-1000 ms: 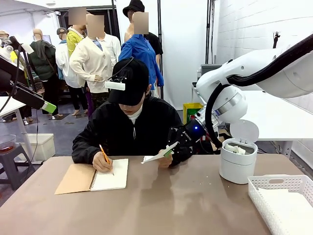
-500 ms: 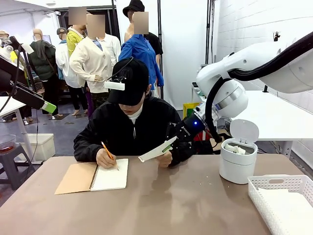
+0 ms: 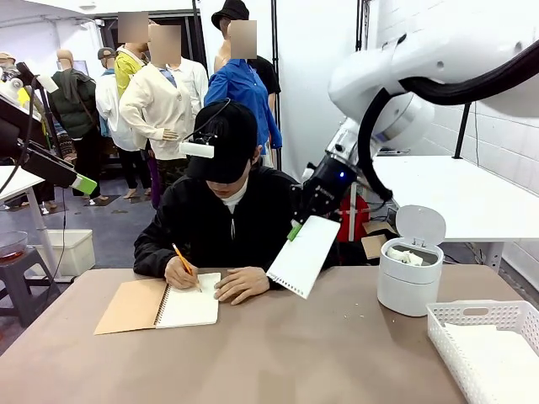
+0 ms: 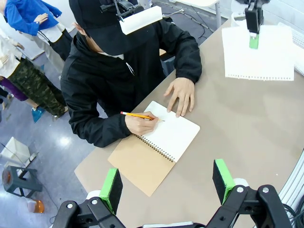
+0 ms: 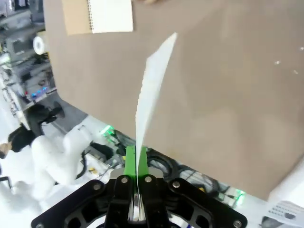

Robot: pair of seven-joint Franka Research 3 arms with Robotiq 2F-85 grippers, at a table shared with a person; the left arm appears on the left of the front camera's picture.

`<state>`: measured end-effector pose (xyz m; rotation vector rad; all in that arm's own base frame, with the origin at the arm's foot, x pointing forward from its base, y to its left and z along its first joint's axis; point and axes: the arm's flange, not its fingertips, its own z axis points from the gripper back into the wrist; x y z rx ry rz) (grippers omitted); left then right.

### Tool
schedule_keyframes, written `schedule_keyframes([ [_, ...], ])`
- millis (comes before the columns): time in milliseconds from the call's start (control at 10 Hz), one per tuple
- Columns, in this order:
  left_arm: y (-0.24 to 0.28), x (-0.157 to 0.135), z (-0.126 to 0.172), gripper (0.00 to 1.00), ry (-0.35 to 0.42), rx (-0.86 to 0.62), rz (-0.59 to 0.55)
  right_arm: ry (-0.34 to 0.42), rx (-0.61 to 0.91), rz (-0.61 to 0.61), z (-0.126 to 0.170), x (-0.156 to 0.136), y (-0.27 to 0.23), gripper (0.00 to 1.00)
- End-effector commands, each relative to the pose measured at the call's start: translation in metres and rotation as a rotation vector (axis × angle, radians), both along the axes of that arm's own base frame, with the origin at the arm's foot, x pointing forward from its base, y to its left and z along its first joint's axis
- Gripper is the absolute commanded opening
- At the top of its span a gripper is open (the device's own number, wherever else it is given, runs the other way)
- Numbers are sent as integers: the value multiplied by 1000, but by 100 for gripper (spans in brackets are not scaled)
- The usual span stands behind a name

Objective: Sort the paper based on its condition.
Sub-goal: If a person hands you a paper, place it in the Organizing basket , and if it's crumpled, put it in the Trash can.

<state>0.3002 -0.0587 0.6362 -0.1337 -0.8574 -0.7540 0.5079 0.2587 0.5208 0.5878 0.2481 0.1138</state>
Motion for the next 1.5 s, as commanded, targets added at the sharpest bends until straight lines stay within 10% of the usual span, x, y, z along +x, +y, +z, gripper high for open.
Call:
schedule_keyframes([
  [0,0,0,0,100,0,4,6,-179,-57,105,28,-12,-8,0],
  [700,0,0,0,100,0,4,6,-555,-432,112,113,-57,-69,0],
  [1100,0,0,0,100,0,4,6,-638,-508,-66,109,-97,-129,0],
  [1400,0,0,0,100,0,4,6,-545,-481,-84,76,-108,-178,0],
])
